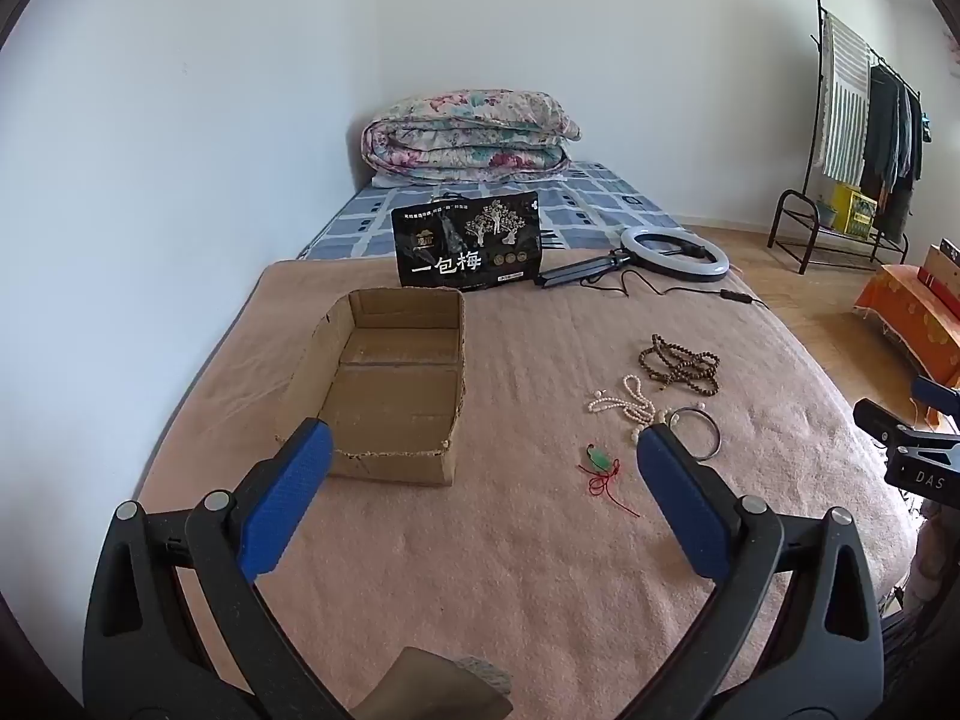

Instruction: Organize jewelry

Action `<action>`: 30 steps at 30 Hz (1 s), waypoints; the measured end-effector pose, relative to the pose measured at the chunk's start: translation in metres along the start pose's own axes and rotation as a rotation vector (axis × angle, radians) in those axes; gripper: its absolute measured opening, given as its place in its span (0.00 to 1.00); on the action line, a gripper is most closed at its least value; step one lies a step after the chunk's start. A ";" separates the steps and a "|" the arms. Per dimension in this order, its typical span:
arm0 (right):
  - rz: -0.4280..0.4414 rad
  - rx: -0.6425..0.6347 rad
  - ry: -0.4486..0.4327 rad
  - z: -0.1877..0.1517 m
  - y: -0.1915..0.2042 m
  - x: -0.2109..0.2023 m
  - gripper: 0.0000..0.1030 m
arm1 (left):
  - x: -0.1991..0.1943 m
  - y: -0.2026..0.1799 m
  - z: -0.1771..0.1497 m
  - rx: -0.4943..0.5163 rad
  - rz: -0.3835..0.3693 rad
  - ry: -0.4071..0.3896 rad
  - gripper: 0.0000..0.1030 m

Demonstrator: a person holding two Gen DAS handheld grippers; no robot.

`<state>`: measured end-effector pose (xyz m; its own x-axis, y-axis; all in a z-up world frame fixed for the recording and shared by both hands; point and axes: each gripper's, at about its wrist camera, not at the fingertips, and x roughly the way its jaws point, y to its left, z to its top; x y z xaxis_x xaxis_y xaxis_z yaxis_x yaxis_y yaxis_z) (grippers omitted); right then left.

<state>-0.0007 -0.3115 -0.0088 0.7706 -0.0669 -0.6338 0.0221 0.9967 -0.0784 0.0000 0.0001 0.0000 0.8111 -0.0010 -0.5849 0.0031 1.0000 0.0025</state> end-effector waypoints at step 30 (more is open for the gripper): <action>0.001 -0.008 0.008 -0.002 0.005 0.005 1.00 | 0.001 0.001 0.000 -0.003 -0.001 -0.012 1.00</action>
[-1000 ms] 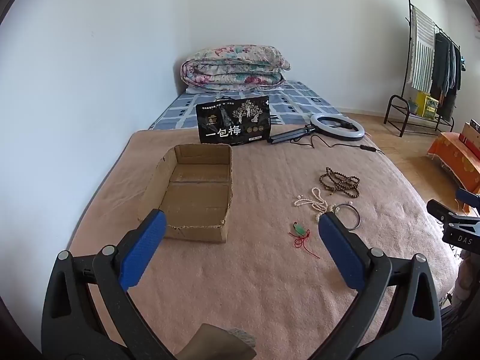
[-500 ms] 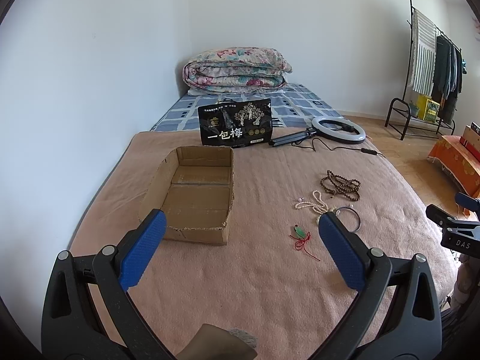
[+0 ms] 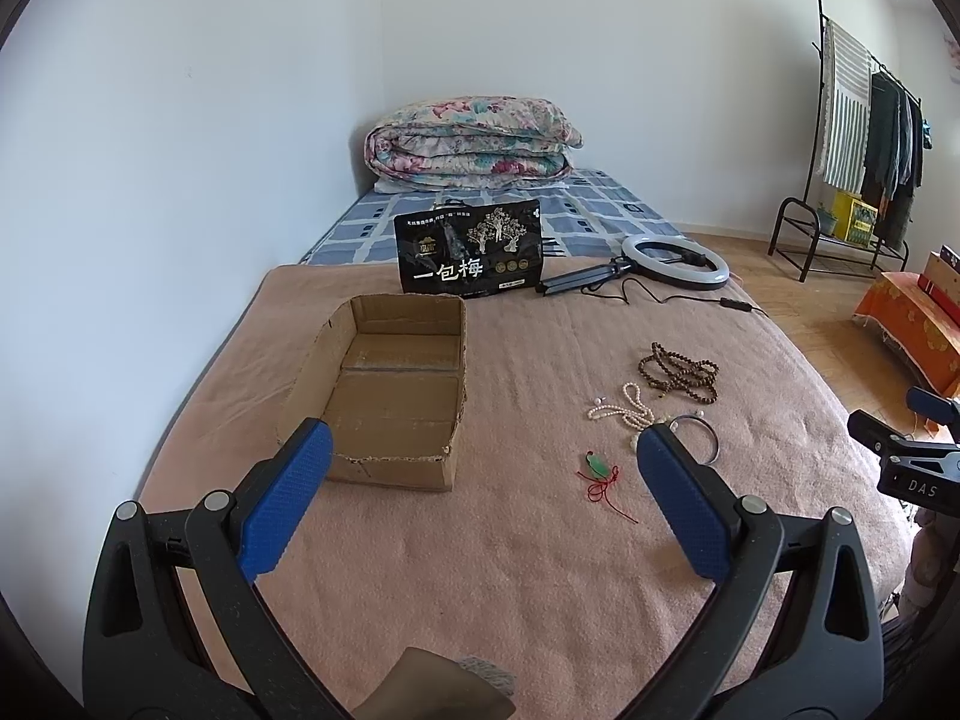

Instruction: Organize jewelry

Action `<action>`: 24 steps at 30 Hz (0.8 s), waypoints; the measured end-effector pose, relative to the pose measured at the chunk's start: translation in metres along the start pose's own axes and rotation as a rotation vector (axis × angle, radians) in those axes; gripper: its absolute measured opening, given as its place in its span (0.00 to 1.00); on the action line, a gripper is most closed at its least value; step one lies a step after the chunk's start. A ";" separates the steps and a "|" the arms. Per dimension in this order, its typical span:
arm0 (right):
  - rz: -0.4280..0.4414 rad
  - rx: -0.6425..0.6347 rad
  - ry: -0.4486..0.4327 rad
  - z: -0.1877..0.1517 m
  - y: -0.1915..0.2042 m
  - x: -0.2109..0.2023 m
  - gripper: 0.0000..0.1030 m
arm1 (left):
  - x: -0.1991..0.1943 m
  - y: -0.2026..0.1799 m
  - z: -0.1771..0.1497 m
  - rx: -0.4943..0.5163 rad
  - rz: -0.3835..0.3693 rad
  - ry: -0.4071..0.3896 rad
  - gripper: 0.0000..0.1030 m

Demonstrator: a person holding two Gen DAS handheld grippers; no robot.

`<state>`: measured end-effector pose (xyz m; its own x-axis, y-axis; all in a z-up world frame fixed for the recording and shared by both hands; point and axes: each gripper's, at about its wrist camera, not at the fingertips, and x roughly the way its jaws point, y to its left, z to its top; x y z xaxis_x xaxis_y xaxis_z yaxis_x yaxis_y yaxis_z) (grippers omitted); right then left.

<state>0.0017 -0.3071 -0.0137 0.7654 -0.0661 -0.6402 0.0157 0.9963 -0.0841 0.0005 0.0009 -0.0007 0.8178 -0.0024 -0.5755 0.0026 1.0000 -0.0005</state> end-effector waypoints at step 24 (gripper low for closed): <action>0.002 0.002 0.007 0.000 0.000 0.001 1.00 | -0.001 0.001 0.000 -0.003 -0.002 -0.003 1.00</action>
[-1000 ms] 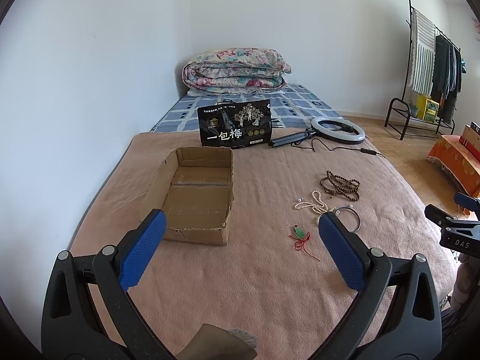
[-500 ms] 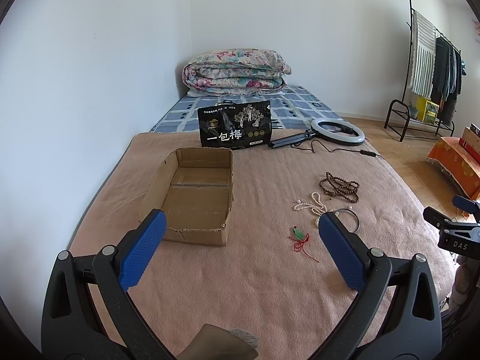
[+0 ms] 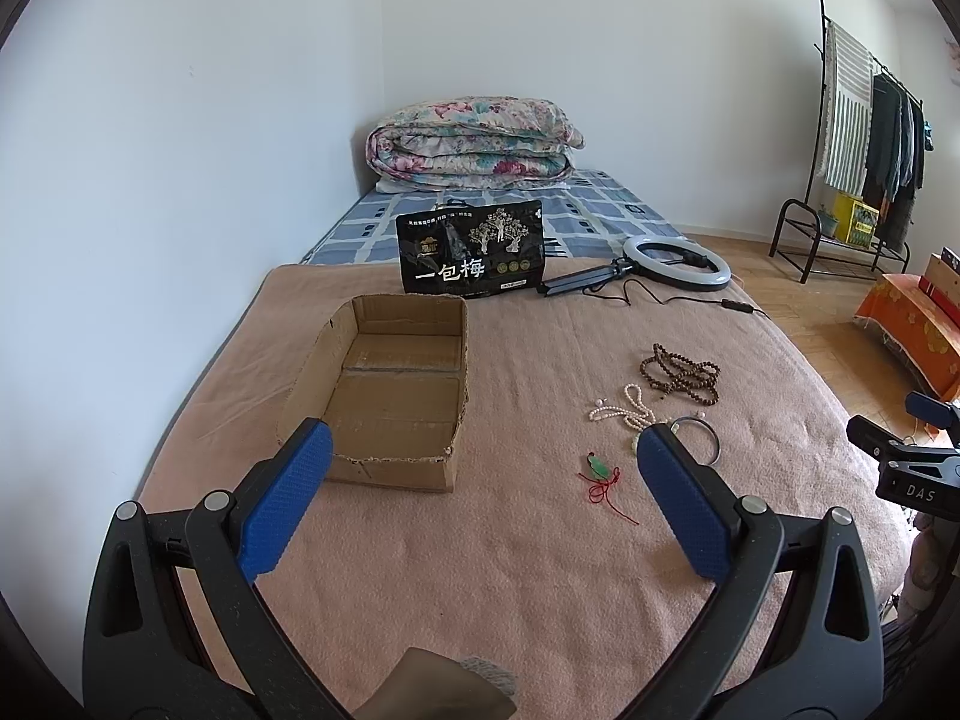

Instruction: Organize jewelry

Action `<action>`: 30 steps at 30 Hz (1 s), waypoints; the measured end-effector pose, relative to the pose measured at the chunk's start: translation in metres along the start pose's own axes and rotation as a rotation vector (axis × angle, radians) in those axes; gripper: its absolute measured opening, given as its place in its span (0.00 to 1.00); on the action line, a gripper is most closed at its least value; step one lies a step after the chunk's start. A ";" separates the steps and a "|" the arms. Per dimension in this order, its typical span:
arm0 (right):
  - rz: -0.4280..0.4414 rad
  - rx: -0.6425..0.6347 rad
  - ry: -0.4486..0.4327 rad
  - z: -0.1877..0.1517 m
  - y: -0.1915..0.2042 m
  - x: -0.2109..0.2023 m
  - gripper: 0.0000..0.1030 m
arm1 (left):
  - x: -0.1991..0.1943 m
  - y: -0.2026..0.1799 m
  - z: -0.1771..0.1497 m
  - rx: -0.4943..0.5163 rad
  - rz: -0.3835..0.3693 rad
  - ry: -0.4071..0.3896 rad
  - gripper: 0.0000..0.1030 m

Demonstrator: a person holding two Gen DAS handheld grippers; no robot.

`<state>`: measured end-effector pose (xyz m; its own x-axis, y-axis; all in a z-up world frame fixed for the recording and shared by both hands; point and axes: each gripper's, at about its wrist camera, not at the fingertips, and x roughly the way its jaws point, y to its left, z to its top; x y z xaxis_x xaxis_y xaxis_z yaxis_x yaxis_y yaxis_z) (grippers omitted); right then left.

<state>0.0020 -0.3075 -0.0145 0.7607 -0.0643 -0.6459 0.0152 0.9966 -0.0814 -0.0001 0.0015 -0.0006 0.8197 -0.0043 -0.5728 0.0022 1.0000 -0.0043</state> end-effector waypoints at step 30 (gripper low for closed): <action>-0.012 -0.024 0.014 0.000 -0.004 0.004 1.00 | 0.013 -0.015 -0.006 0.034 -0.044 0.068 1.00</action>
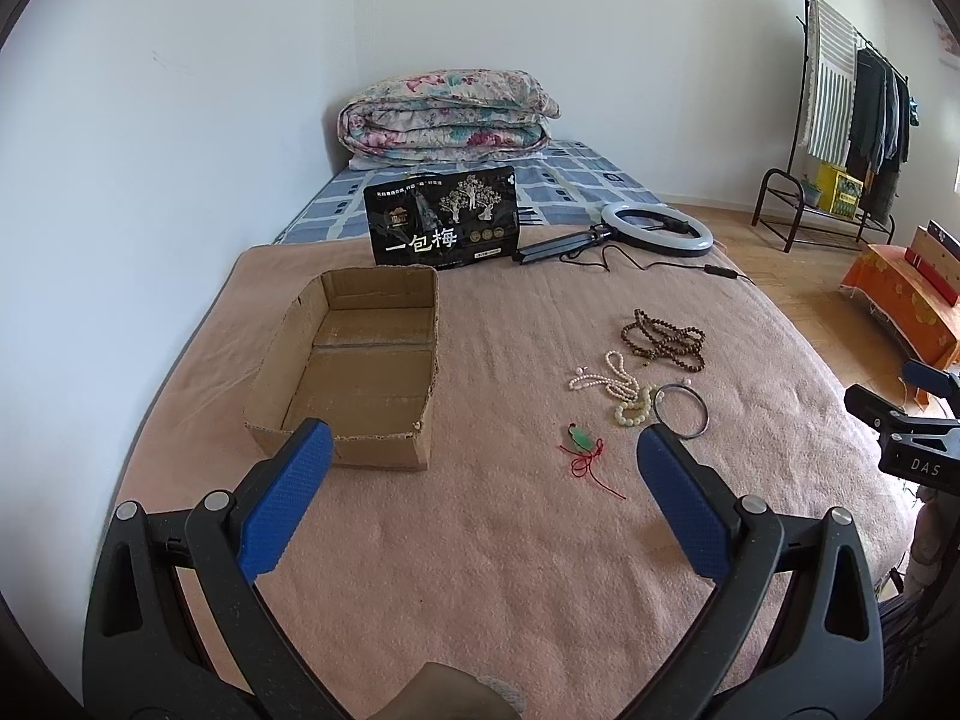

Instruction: Organize jewelry

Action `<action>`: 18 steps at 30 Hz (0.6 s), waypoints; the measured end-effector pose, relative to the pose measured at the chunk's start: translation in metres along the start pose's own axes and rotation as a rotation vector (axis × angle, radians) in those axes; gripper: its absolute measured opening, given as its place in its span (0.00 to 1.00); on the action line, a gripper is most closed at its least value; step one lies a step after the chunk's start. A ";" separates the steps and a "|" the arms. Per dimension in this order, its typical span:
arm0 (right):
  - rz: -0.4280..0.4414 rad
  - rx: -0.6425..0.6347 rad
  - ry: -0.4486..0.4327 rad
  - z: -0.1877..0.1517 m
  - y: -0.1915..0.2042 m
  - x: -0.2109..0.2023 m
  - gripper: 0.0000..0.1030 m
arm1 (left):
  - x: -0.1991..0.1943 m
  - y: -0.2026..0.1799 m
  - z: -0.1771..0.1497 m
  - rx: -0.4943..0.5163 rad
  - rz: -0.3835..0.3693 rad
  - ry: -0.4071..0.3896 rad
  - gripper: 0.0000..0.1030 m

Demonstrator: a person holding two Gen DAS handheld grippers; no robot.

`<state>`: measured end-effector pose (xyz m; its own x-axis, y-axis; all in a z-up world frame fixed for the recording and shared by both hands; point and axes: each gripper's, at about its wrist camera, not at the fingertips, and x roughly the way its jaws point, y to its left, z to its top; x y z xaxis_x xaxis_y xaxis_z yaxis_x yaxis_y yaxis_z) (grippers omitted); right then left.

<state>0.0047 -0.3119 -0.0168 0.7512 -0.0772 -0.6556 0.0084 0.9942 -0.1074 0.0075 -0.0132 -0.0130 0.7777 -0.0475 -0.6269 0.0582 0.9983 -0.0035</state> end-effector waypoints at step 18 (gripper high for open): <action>0.118 -0.018 0.082 -0.010 -0.007 0.021 0.99 | 0.042 -0.031 -0.011 0.068 -0.059 0.135 1.00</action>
<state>0.0135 -0.3212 -0.0375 0.6899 0.0331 -0.7231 -0.0888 0.9953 -0.0391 0.0320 -0.0456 -0.0477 0.6804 -0.0964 -0.7265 0.1473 0.9891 0.0067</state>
